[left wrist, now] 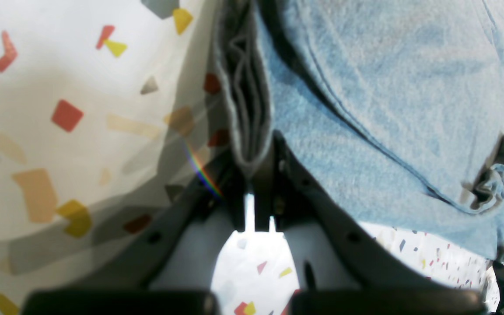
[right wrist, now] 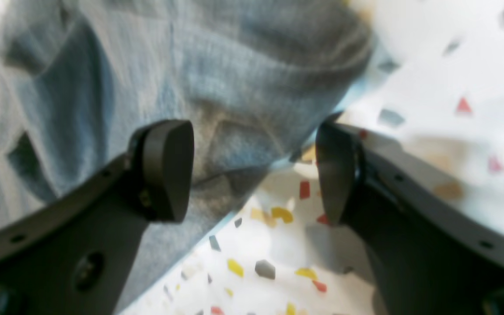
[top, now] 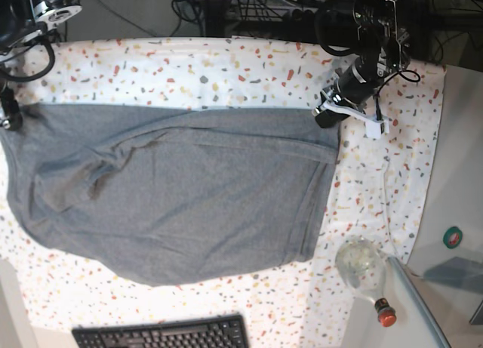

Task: Layout the t-shirt on the table in an organized manner, then fold the t-shirt properly
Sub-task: 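Regrasp the shirt edges with both grippers and tug them taut, then lift the shirt with both grippers and lay it out lengthwise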

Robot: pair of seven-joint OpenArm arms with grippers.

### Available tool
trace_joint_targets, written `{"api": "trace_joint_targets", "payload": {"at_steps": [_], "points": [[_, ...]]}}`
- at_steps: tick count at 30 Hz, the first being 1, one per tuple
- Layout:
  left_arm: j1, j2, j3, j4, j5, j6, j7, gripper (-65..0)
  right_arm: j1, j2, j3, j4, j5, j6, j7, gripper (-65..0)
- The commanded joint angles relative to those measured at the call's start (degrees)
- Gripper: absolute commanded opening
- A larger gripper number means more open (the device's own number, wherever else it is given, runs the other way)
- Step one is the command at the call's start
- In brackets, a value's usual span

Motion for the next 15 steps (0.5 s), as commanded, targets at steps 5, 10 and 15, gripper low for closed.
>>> {"api": "trace_joint_targets", "payload": {"at_steps": [5,10,15], "points": [[0.15,-0.21,0.13,0.44,0.94,1.22,0.62,-65.0,1.01,2.85,-0.48,-7.0,-0.29,-0.17,6.3,-23.3],[0.15,-0.3,0.04,0.7,0.94,1.22,0.62,-65.0,1.01,3.11,-0.48,-7.96,-0.29,0.19,6.3,-35.7],[4.02,-0.3,0.22,8.97,1.02,1.4,0.62,-65.0,1.1,4.08,-0.22,-7.44,-0.29,0.27,2.26,-65.0]]}}
